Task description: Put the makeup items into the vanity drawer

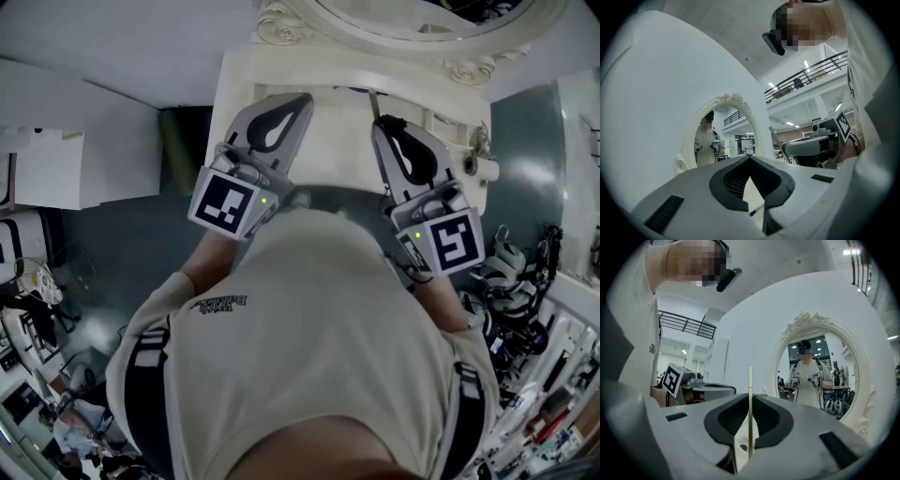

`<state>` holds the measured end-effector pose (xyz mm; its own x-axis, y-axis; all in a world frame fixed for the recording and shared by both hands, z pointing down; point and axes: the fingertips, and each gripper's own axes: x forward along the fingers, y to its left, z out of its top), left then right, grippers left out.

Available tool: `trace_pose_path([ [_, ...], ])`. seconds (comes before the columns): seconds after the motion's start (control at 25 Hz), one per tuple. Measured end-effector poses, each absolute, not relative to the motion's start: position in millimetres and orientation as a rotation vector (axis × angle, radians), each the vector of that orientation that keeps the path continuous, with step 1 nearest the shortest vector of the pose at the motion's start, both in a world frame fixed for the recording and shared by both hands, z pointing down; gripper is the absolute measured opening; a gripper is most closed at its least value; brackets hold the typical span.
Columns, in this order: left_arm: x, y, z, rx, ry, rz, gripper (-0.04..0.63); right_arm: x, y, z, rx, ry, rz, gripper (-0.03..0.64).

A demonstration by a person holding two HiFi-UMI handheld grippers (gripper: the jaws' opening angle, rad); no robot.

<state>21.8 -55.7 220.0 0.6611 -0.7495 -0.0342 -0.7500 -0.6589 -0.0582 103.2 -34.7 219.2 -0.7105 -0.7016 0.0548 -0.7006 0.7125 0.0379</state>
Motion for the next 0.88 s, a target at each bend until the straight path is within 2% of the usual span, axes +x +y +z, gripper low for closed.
trace_pose_path([
  [0.48,-21.1,-83.5,228.2,-2.729,1.462,-0.085,0.014,62.4,-76.1,224.3,1.032,-2.846,-0.086,0.032],
  [0.88,-75.1,-125.6,262.4,-2.684,1.615,-0.154,0.014,-9.2,-122.0,263.3,0.822,-2.817,-0.083,0.032],
])
